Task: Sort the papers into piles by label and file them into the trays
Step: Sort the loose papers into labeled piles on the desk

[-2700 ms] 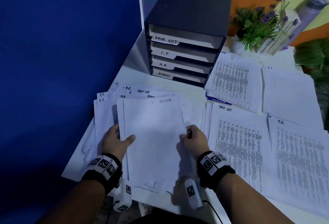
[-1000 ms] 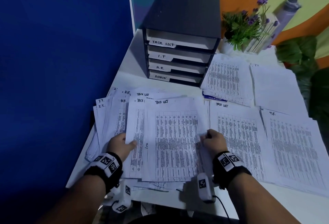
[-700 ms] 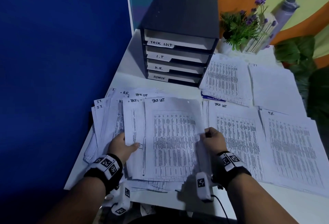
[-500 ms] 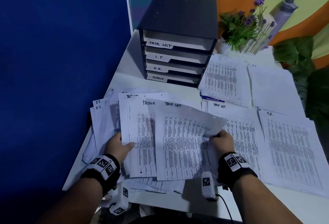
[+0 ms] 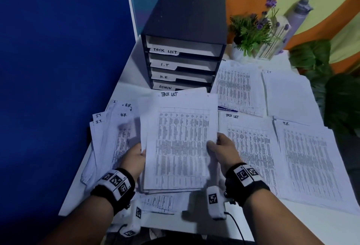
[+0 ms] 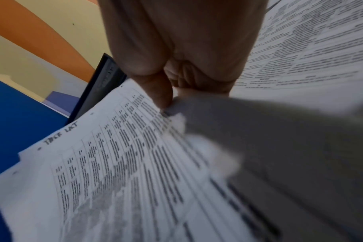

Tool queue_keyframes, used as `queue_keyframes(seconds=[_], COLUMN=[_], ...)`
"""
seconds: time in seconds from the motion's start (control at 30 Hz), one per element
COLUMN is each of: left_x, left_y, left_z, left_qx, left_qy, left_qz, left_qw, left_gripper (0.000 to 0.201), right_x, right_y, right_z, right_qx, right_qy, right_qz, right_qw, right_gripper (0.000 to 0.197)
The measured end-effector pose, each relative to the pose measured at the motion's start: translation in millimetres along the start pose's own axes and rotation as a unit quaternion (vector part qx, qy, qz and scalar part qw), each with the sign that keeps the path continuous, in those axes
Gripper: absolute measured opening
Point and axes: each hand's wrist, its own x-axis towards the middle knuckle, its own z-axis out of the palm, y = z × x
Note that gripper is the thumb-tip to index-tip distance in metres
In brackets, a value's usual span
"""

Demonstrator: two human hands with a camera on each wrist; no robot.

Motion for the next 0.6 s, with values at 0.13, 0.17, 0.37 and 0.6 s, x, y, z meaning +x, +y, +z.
queue_keyframes(seconds=[0.13,0.17,0.37,0.6], left_x=[-0.6,0.3,10.2,22.8], left_y=[15.8,18.2,14.8,6.3], left_z=[19.7,24.4,30.6,19.8], left_qx=[-0.034,-0.033,0.161,0.387], left_qy=[-0.040,-0.044,0.066,0.131], left_qz=[-0.015,-0.014,0.045,-0.041], left_qw=[0.999,0.998,0.984,0.912], left_gripper=[0.022,0.022,0.040,0.061], right_x=[0.7,2.1,16.4,15.0], right_y=[-6.8,-8.5,6.8,28.2], right_z=[-12.4,-20.9,-103.0,-154.5], right_qx=[-0.006,-0.015,-0.113,-0.236], right_qy=[0.029,0.051,0.184,0.240], right_qz=[-0.001,-0.011,0.015,0.078], right_qw=[1.000,0.999,0.976,0.939], right_gripper=[0.017,0.018,0.024,0.050])
